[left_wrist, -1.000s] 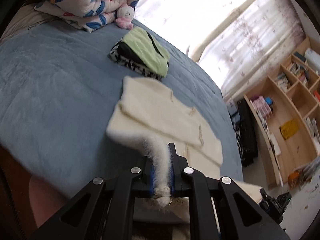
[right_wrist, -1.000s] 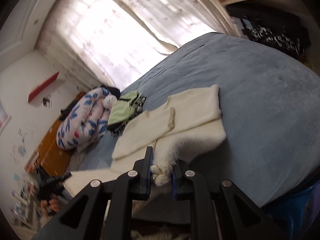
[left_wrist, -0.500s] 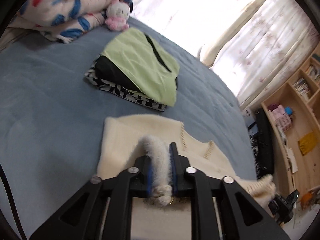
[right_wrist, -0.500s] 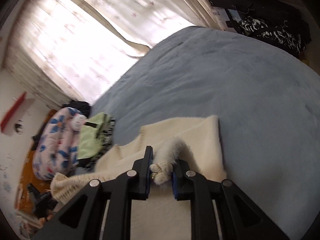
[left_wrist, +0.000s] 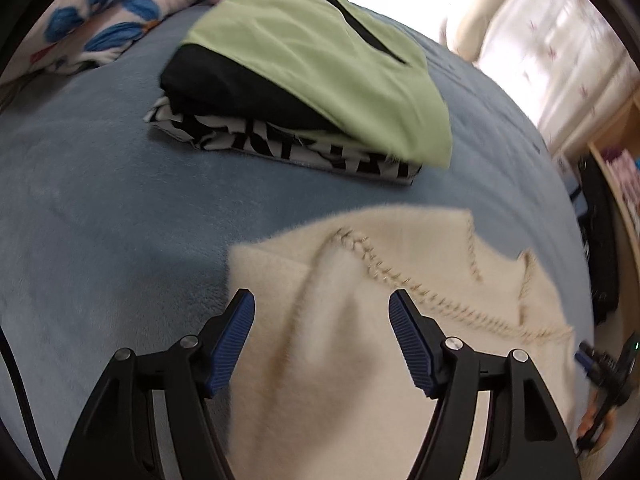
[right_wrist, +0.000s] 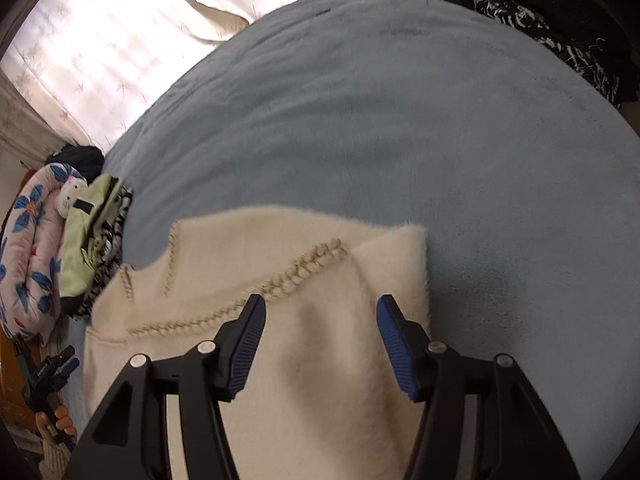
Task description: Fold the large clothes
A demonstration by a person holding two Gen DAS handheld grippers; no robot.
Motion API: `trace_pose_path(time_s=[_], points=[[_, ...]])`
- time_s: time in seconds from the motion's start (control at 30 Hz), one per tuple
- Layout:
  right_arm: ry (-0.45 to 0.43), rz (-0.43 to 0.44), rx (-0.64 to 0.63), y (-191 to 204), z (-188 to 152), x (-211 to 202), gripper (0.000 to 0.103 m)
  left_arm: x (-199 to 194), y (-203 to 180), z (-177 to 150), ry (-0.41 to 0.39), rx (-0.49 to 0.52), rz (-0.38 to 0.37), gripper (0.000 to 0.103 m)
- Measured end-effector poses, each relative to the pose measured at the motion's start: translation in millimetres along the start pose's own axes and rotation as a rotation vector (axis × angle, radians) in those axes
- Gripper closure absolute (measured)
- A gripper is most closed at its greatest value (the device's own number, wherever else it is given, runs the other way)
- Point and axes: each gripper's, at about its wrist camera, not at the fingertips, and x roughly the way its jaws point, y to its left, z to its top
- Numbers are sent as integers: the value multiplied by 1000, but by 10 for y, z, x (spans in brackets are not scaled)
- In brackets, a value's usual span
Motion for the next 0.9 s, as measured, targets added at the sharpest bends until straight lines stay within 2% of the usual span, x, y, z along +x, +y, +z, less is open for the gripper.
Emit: trace_pose_path(time_s=[0.17, 0.3, 0.43, 0.47, 0.5, 0.53, 0.6, 0.63, 0.67, 0.8, 0.9], points=[[37, 43, -14, -19, -21, 151, 45, 142, -32, -48, 32, 72, -26, 35], [59, 33, -74, 65, -18, 265, 45, 248, -164, -104, 43, 204, 9, 35], [28, 10, -146, 152, -67, 309, 43, 332, -294, -183, 27, 319, 66, 35], [16, -10, -164, 175, -94, 311, 45, 335, -312, -196, 13, 328, 69, 40], [6, -22, -175, 195, -112, 307, 46, 336, -327, -208, 3, 330, 54, 56], [-5, -43, -189, 220, -139, 294, 50, 343, -349, -216, -3, 329, 44, 65], [-15, -53, -206, 276, -186, 266, 78, 332, -420, -260, -38, 342, 109, 89], [-24, -63, -216, 306, -215, 242, 84, 312, -476, -290, -57, 361, 135, 94], [-39, -86, -237, 366, -266, 203, 91, 286, -523, -327, -77, 382, 164, 95], [-137, -171, -307, 554, -449, -39, 92, 2, -704, -543, -214, 455, 275, 97], [-221, -159, -295, 582, -506, -345, 94, -332, -811, -692, -351, 504, 336, 97]])
